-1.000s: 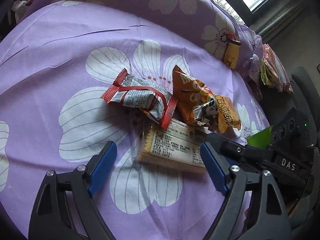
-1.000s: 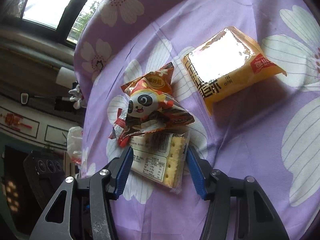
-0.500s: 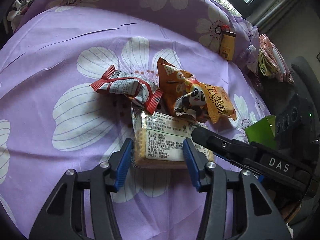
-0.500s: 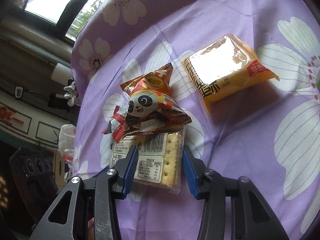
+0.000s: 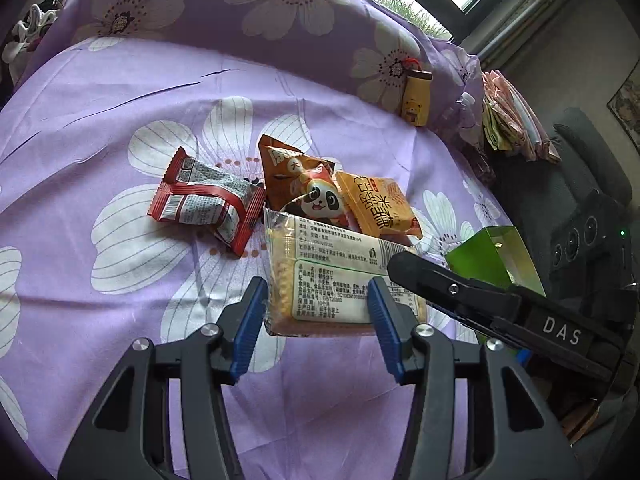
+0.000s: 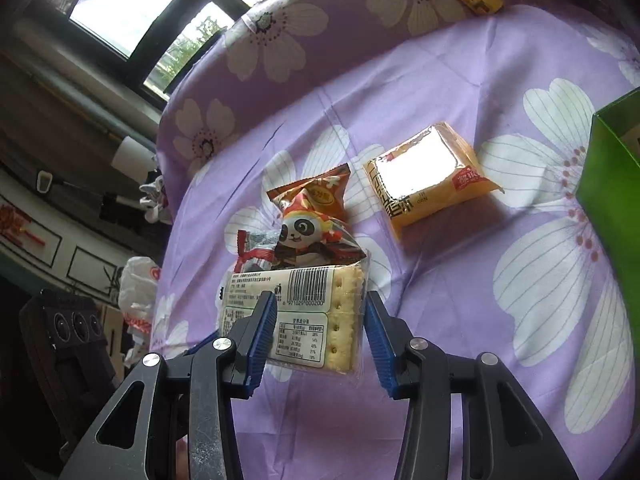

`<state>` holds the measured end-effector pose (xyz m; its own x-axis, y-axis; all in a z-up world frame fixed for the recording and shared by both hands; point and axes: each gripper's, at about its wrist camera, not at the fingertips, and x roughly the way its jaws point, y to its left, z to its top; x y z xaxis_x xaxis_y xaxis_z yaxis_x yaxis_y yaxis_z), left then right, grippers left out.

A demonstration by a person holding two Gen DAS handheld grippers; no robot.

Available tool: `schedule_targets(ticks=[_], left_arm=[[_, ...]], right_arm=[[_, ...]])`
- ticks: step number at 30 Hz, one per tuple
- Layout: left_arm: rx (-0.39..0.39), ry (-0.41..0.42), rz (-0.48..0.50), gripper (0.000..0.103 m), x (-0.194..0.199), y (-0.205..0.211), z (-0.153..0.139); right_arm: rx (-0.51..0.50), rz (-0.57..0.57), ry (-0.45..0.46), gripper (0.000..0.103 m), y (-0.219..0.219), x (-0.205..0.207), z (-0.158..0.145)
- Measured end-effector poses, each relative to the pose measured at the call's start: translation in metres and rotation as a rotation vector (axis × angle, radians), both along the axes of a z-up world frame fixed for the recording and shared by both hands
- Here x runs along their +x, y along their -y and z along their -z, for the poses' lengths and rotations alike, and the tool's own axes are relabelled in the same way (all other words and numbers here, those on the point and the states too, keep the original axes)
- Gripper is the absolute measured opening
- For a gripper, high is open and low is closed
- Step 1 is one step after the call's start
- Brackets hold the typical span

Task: Organize snacks
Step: 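Grasp the clear cracker pack with the right gripper and lift it, then carry the cracker pack with the right gripper down into the box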

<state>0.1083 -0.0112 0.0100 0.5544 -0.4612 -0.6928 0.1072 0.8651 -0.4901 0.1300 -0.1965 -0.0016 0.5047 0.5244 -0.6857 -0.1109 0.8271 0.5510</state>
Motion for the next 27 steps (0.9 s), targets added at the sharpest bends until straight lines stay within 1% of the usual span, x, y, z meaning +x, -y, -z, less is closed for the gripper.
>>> schedule_targets(ticks=[5,8,10,14,18,21,23,27], left_arm=[[-0.013,0.033,0.020,0.052,-0.004,0.014,-0.013],[-0.034,0.034,0.034,0.052,-0.004,0.021,-0.018],[-0.043,0.047,0.044,0.050,-0.004,0.028,-0.024],[-0.012,0.107,0.087,0.050,-0.003,0.053,-0.038],[-0.026,0.115,0.137,0.050,0.002,0.077,-0.042],[-0.053,0.125,0.167,0.051,0.008,0.093,-0.042],[-0.073,0.115,0.189,0.051,0.012,0.105,-0.042],[-0.069,0.112,0.230,0.051,0.018,0.134,-0.043]], right_arm=[[-0.015,0.023,0.040,0.048,0.010,-0.009,-0.016],[-0.001,0.039,0.038,0.048,0.021,-0.014,-0.024],[0.008,0.049,0.052,0.048,0.028,-0.017,-0.029],[0.012,0.094,0.084,0.048,0.045,-0.022,-0.041],[0.021,0.149,0.103,0.048,0.069,-0.026,-0.049],[0.062,0.183,0.102,0.048,0.092,-0.029,-0.053],[0.073,0.212,0.109,0.048,0.106,-0.033,-0.055],[0.066,0.283,0.114,0.048,0.130,-0.038,-0.057]])
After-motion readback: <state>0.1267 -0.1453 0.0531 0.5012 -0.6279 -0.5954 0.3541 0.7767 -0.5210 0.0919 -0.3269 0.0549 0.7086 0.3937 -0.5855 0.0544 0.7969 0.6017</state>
